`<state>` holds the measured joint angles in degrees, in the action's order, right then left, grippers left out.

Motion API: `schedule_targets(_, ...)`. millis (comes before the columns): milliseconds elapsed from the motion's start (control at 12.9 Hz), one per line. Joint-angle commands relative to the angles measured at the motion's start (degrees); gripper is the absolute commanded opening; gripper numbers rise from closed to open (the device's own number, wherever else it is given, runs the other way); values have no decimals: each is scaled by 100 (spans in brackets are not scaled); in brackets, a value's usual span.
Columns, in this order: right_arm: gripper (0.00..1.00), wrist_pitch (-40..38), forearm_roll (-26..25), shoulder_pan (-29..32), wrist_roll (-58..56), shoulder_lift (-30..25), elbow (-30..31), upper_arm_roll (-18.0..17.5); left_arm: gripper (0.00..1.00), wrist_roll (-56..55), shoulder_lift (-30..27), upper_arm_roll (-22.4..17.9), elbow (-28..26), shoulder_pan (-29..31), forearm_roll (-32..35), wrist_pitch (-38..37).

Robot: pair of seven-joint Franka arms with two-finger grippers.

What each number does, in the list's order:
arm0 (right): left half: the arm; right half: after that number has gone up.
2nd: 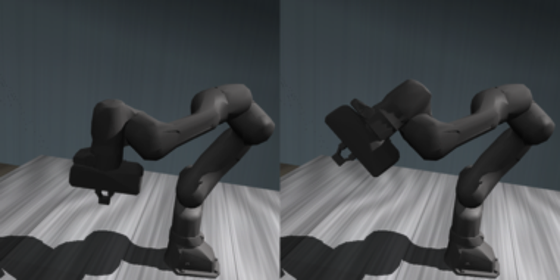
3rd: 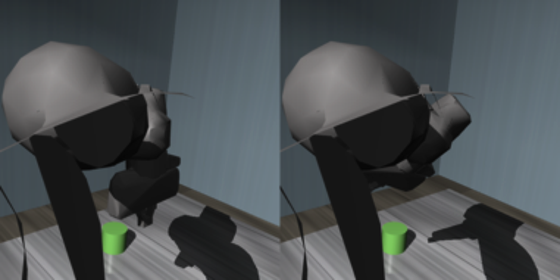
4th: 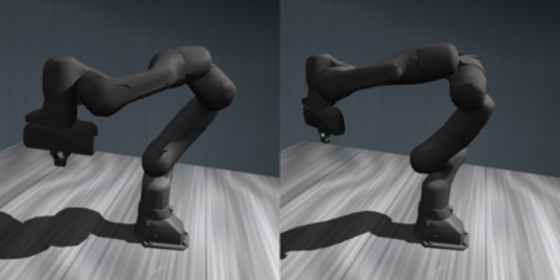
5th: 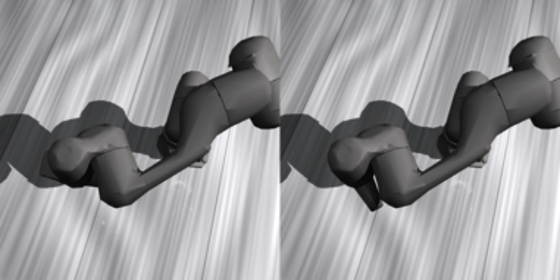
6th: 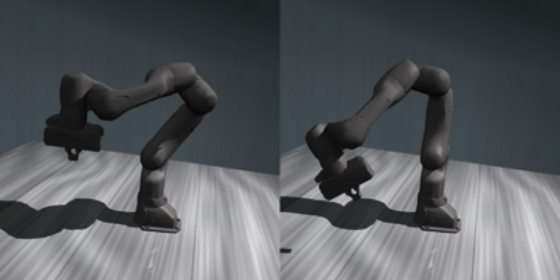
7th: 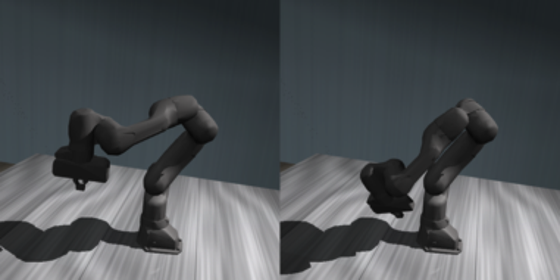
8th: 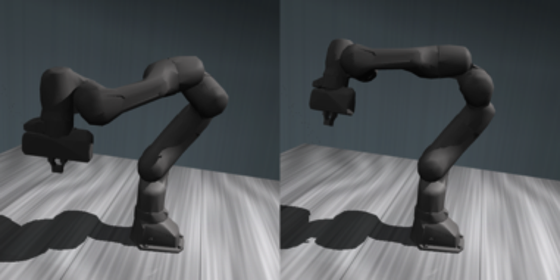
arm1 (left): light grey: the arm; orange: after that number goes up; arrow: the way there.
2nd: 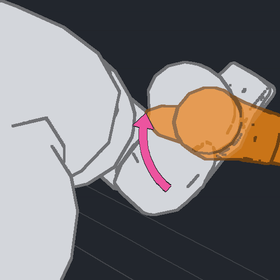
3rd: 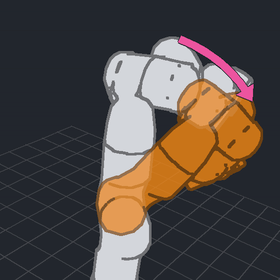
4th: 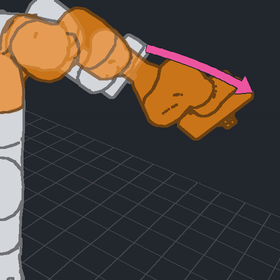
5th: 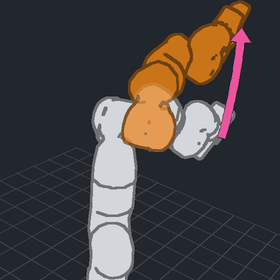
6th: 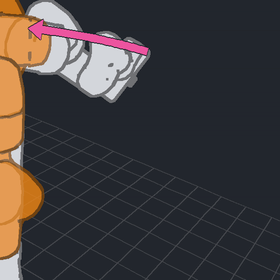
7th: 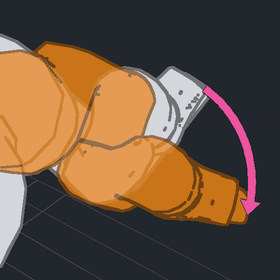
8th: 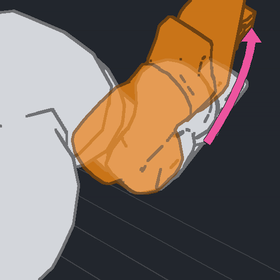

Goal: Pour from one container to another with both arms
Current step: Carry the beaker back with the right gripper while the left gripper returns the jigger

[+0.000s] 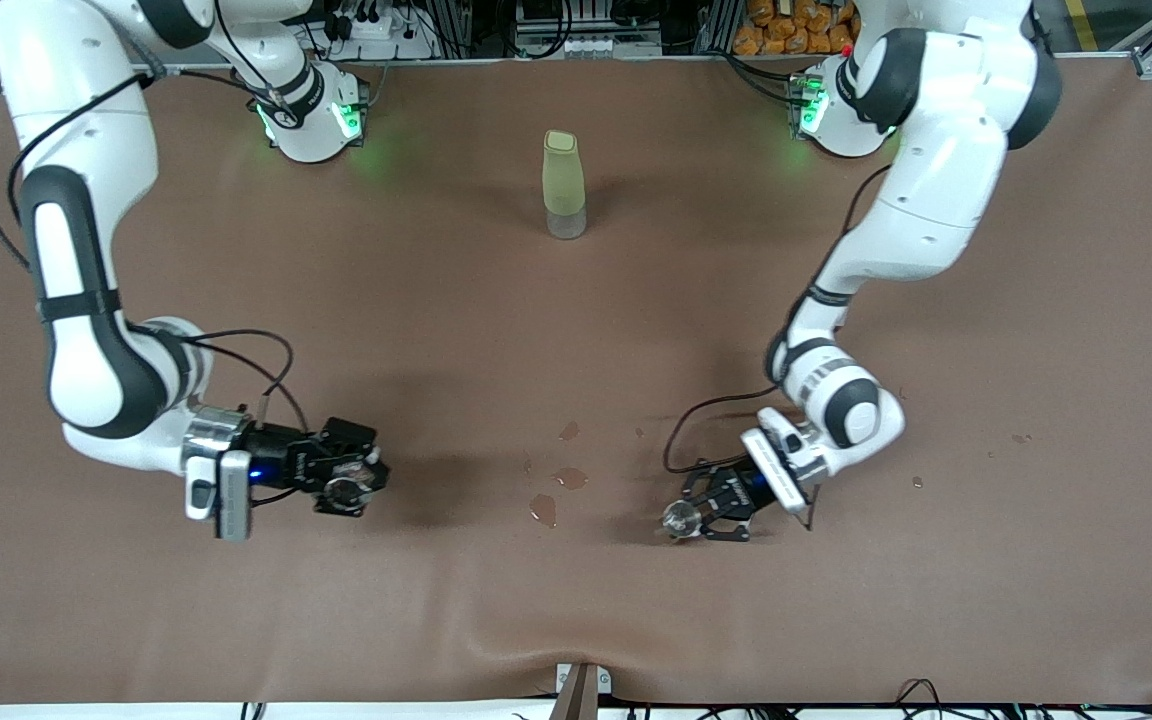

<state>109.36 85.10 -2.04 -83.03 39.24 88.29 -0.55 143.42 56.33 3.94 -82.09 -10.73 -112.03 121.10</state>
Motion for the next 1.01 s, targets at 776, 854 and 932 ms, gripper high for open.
schedule_targets(776, 0, -433, -252, 2304, -5315, 1795, -1118, -121, 0, -175, -632, 45, -1098, 2865, 4188, -3012)
schedule_targets(854, 0, -433, 117, 2304, -5807, 1989, -1251, -112, 0, -79, -571, 45, -1072, 3014, 4329, -3048)
schedule_targets(932, 0, -416, 320, 2304, -6195, 2043, -1288, -112, 0, 9, -544, 36, -1046, 3068, 4426, -3057)
